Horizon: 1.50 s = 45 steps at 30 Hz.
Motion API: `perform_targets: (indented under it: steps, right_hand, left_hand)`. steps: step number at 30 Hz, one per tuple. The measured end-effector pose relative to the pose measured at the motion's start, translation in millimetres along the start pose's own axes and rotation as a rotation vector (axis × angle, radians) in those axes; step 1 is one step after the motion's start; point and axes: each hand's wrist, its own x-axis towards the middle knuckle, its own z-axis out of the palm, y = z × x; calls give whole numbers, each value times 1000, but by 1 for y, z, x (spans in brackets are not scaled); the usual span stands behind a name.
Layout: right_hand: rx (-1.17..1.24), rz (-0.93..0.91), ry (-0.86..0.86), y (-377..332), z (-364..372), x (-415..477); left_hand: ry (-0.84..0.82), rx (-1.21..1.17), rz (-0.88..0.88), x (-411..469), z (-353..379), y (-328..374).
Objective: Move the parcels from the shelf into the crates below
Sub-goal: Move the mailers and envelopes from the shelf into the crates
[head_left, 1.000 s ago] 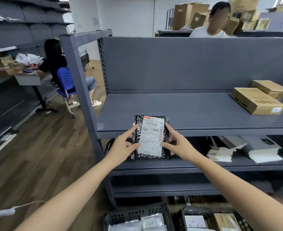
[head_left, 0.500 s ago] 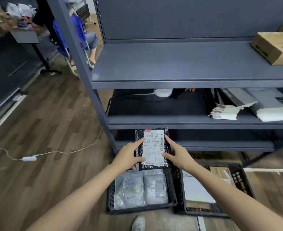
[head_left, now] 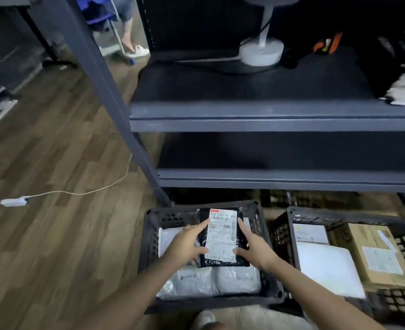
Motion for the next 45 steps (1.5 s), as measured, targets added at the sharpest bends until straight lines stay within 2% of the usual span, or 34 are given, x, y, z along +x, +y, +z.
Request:
perform_targets:
  steps: [9, 14, 20, 26, 30, 33, 35, 37, 39, 42, 43, 45]
  right_hand:
    - [-127, -50, -114, 119, 140, 140]
    - [-188, -146, -157, 141, 189, 179]
    - [-98, -180, -145, 122, 209, 185]
    - [-155, -224, -110, 90, 232, 242]
    - [-317, -228, -135, 78, 258, 279]
    - [-486, -211, -151, 71, 269, 295]
    - [-685, -268, -60, 66, 271, 298]
    - [-857, -361, 62, 64, 270, 298]
    - [-929, -439, 92, 67, 273, 299]
    - [-848, -436, -8, 77, 277, 309]
    - [-795, -422, -42, 81, 278, 313]
    - [-742, -415, -77, 87, 280, 320]
  left_hand:
    - [-43, 40, -72, 94, 137, -158]
    - [11, 103, -94, 110, 167, -217]
    - [46, 177, -152, 108, 155, -235]
    - [110, 213, -248, 127, 127, -259]
    - [102, 335, -396, 144, 122, -278]
    - [132, 455, -406, 157, 131, -284]
    - [166, 395, -431, 161, 135, -283]
    - [232, 521, -383, 168, 138, -285]
    - [275, 621, -222, 171, 137, -288]
    - [156, 726, -147, 180, 143, -306]
    - [78, 727, -156, 182, 142, -310]
    - [34, 730, -187, 189, 143, -317]
